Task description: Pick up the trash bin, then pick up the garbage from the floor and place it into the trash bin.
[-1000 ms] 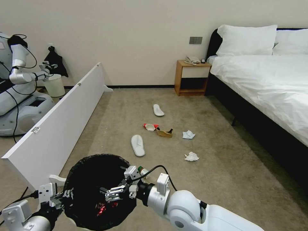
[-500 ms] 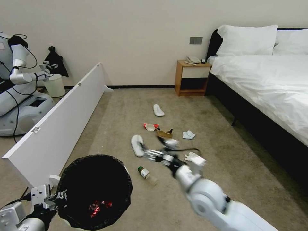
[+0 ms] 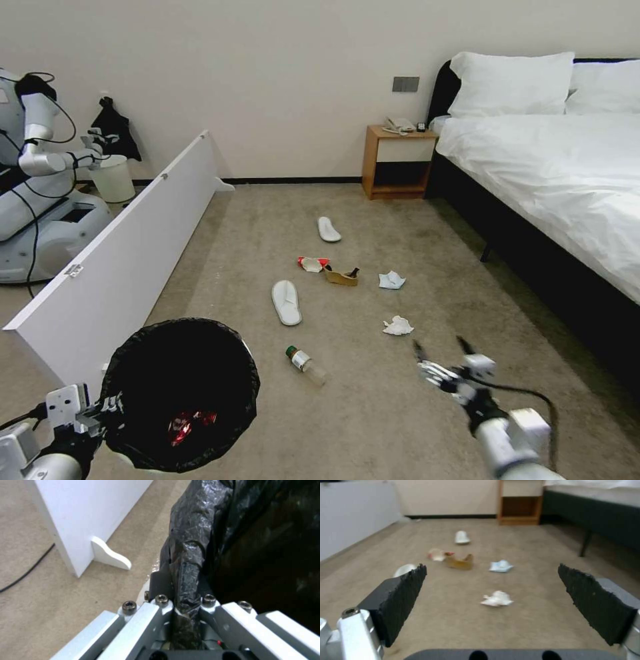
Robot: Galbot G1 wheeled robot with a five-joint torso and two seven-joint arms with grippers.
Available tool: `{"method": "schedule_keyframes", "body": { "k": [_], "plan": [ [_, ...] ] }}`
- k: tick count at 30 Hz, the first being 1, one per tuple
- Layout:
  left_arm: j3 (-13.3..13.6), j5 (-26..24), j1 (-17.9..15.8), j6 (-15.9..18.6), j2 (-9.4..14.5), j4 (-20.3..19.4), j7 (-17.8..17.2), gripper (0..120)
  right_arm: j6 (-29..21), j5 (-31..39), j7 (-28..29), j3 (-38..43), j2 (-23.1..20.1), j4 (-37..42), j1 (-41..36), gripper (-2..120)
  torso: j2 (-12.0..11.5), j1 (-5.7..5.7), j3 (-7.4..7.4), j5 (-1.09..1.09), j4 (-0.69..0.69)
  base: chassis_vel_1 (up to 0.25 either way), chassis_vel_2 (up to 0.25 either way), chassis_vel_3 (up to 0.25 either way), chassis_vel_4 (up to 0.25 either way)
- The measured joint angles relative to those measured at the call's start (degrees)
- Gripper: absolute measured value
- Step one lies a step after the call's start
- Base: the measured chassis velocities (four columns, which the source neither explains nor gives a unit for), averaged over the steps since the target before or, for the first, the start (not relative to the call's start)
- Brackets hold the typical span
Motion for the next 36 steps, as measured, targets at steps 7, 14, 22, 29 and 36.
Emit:
{"method": "schedule_keyframes", "body": {
  "k": [7,14,22,29,36],
  "plan": [
    [-1.8,0.0,0.4,-0.6,-0.4,1.5,0.8,2,3.5,-4.4,-2.4,9.2,6.7,-0.4,-9.9,100,0.0,0.00,0.00,-0.01,-0.07,0.000,0.000,0.000,0.000],
    [-1.6,-0.5,0.7,-0.7,-0.2,1.3,0.9,2,3.4,-3.8,-2.8,10.2,6.4,0.6,-11.0,100,0.0,-0.01,0.00,-0.02,-0.10,-0.042,0.023,0.019,-0.033],
    [-1.7,-0.8,1.1,-0.7,-0.1,0.9,1.1,2,3.3,-3.8,-3.0,10.3,6.4,1.2,-11.5,100,0.0,0.00,0.01,-0.02,-0.10,-0.079,0.077,0.075,-0.086],
    [-1.7,-1.0,1.3,-0.8,-0.2,0.5,1.1,2,3.2,-3.8,-3.1,10.7,6.2,1.7,-11.8,100,0.0,0.00,0.01,-0.02,-0.09,-0.063,0.065,0.059,-0.056],
    [-1.8,-1.3,1.5,-0.8,-0.2,0.1,1.1,2,3.2,-3.9,-3.2,10.7,6.3,2.0,-12.1,100,0.0,0.00,0.00,-0.02,-0.10,0.000,0.000,0.000,0.000]
  ]
}}
